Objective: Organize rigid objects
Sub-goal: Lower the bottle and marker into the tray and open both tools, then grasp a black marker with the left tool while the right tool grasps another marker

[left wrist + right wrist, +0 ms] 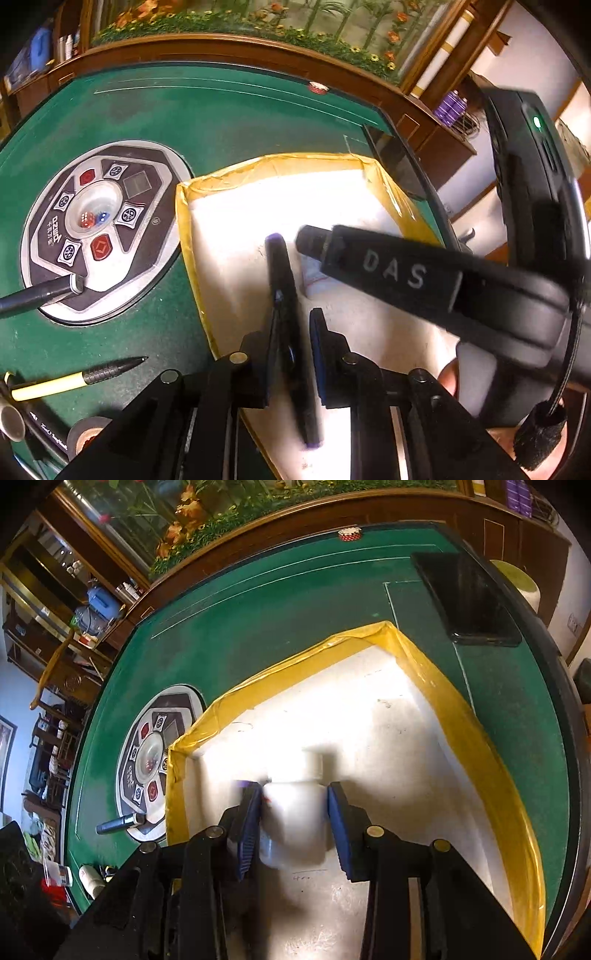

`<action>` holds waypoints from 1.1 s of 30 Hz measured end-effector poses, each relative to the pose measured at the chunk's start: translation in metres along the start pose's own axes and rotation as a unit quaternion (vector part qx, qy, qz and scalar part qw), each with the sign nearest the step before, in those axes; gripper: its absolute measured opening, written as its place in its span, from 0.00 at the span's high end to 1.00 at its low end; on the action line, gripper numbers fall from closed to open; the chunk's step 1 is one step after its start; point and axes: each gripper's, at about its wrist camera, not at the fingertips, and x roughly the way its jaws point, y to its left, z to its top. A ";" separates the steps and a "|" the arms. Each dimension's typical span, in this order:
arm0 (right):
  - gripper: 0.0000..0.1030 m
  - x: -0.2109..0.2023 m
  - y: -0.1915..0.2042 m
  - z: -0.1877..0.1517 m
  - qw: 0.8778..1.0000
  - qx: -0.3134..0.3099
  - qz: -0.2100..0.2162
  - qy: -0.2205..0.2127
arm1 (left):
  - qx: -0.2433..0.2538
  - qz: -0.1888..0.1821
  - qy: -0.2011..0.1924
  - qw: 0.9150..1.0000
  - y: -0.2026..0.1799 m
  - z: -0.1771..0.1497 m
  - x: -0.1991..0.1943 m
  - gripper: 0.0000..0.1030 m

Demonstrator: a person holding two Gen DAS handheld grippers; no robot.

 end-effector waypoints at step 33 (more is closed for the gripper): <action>0.52 -0.069 0.166 -0.129 0.961 -0.213 0.175 -0.015 | -0.051 0.145 -0.065 0.986 0.203 -0.160 -0.167 0.41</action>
